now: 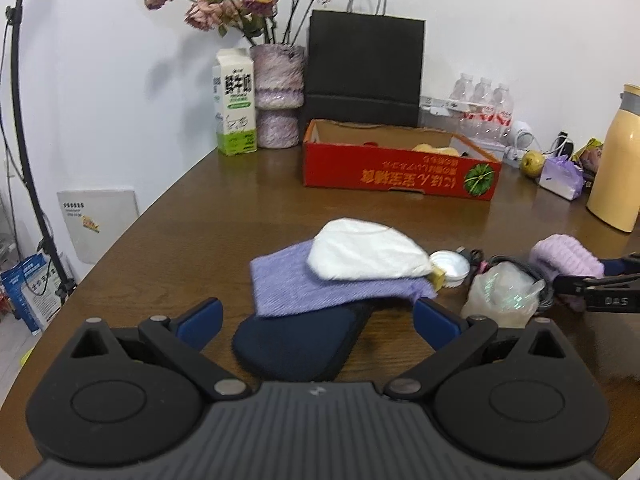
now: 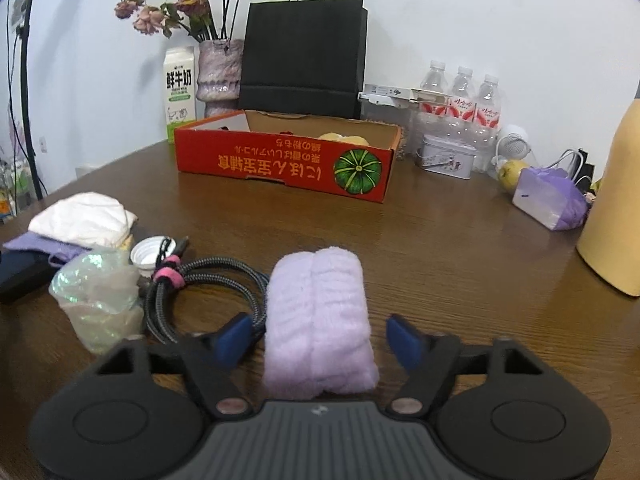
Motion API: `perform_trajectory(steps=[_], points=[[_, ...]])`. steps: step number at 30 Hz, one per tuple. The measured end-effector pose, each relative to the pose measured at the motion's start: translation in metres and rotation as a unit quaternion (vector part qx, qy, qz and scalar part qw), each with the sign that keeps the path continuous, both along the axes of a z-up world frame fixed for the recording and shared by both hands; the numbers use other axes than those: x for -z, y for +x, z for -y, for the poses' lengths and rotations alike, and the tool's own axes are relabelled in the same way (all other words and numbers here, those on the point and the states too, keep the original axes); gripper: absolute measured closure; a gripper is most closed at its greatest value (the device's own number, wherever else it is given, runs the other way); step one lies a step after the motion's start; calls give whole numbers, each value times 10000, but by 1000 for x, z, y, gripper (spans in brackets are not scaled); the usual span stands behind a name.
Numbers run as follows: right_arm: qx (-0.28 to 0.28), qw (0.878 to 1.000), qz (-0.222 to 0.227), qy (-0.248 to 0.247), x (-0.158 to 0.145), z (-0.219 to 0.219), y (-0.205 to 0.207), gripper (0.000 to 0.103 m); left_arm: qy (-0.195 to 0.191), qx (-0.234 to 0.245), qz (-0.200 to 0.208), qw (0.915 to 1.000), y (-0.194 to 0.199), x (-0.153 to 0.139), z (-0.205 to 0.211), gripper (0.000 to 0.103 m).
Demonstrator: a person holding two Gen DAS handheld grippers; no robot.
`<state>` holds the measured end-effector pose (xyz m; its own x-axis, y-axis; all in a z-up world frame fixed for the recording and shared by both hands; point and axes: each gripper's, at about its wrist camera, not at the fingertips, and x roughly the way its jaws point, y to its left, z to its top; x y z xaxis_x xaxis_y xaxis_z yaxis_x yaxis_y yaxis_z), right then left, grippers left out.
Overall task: Organize objects
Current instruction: 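Grasp the lavender rolled towel with the right tool while the left tool approaches the plastic cup, then grasp the clear plastic cup with the left tool while the right tool lifts the towel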
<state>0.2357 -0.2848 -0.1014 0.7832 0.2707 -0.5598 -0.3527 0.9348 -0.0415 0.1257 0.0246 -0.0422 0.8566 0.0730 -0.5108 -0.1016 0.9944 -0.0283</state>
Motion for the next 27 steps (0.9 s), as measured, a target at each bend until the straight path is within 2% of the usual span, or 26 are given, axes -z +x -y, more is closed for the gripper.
perform_trajectory(steps=[2, 5, 12, 19, 27], points=[[0, 10000, -45, 39, 2, 2, 1, 57, -10, 76, 34, 10000, 4, -2, 6, 0], [-30, 9999, -52, 119, 4, 5, 0, 60, -42, 236, 89, 9997, 10, -5, 19, 0], [-3, 9995, 234, 230, -2, 9, -7, 66, -11, 717, 122, 9974, 20, -6, 52, 0], [192, 9961, 785, 347, -10, 16, -23, 68, 6, 1066, -16, 9943, 29, 3, 82, 0], [202, 9920, 1194, 352, -14, 16, -35, 68, 43, 1147, -137, 9933, 42, 14, 103, 0]])
